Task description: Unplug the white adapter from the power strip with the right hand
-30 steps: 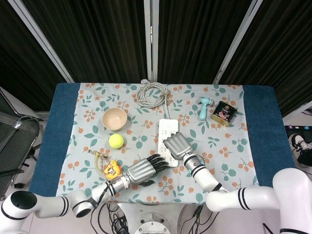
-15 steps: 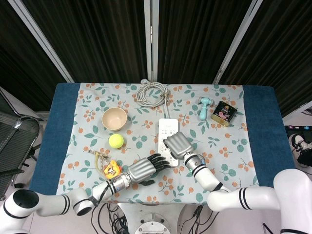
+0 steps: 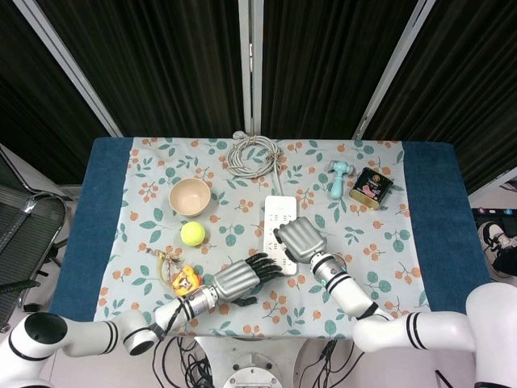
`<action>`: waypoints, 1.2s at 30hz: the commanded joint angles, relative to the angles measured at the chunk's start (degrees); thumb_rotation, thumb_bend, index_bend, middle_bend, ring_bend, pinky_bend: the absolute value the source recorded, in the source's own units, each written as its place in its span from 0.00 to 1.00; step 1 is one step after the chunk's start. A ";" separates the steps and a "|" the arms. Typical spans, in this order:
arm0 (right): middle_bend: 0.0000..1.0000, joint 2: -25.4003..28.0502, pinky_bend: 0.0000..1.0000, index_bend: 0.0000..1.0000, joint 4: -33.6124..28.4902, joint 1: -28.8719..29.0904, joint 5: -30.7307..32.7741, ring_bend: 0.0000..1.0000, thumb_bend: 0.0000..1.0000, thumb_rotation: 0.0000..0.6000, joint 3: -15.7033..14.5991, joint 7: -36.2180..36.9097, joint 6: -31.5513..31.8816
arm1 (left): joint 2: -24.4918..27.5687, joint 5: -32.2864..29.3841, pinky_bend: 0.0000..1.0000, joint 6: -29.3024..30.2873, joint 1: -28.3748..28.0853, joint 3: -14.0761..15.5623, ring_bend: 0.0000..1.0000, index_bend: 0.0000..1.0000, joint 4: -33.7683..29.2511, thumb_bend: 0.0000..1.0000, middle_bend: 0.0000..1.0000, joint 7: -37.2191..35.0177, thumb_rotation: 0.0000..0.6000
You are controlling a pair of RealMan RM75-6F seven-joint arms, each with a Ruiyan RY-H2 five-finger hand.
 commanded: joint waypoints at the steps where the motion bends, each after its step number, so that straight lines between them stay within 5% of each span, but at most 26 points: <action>1: 0.74 0.70 0.49 0.95 -0.27 -0.72 -1.28 0.55 0.44 1.00 0.17 1.44 0.36 | 0.09 -0.15 0.07 0.11 -0.03 -0.09 0.04 0.09 -0.10 0.34 0.09 0.00 1.00; 10: 0.74 8.78 0.49 0.91 -6.02 -4.32 -5.39 0.54 0.43 1.00 3.20 10.25 1.98 | 3.37 0.46 0.07 4.24 1.17 -0.50 0.04 0.09 -4.21 0.34 0.09 1.44 1.00; 15: 0.72 14.23 0.47 0.87 -7.73 -5.61 -2.25 0.52 0.42 1.00 3.37 13.21 -0.71 | 7.71 0.59 0.06 8.18 3.13 -0.68 0.04 0.09 -8.89 0.34 0.09 3.54 1.00; 27: 0.63 10.06 0.37 0.75 3.44 -2.81 7.03 0.41 0.42 1.00 1.00 16.89 -14.05 | 15.93 -0.76 0.06 16.61 9.97 0.32 0.04 0.09 -14.36 0.33 0.09 4.65 1.00; 29: 0.59 9.23 0.35 0.67 4.92 -2.13 8.36 0.36 0.41 1.00 1.03 17.62 -15.63 | 16.34 -0.95 0.06 17.22 10.73 0.44 0.04 0.09 -14.29 0.33 0.10 4.26 1.00; 32: 0.40 8.49 0.23 0.27 6.42 -1.48 9.20 0.19 0.34 1.00 1.10 17.68 -15.29 | 16.83 -1.09 0.06 18.29 11.75 0.40 0.04 0.09 -14.03 0.33 0.10 3.58 1.00; 34: 0.22 8.23 0.12 0.05 6.78 -1.44 9.38 0.05 0.17 1.00 1.21 17.53 -13.96 | 17.17 -1.24 0.06 18.89 12.34 0.31 0.04 0.09 -14.03 0.33 0.10 3.36 1.00; 36: 0.11 8.37 0.06 0.00 6.71 -1.45 9.50 0.00 0.04 1.00 1.26 17.44 -13.04 | 17.47 -1.34 0.06 19.43 12.93 0.24 0.04 0.09 -14.16 0.33 0.09 3.30 1.00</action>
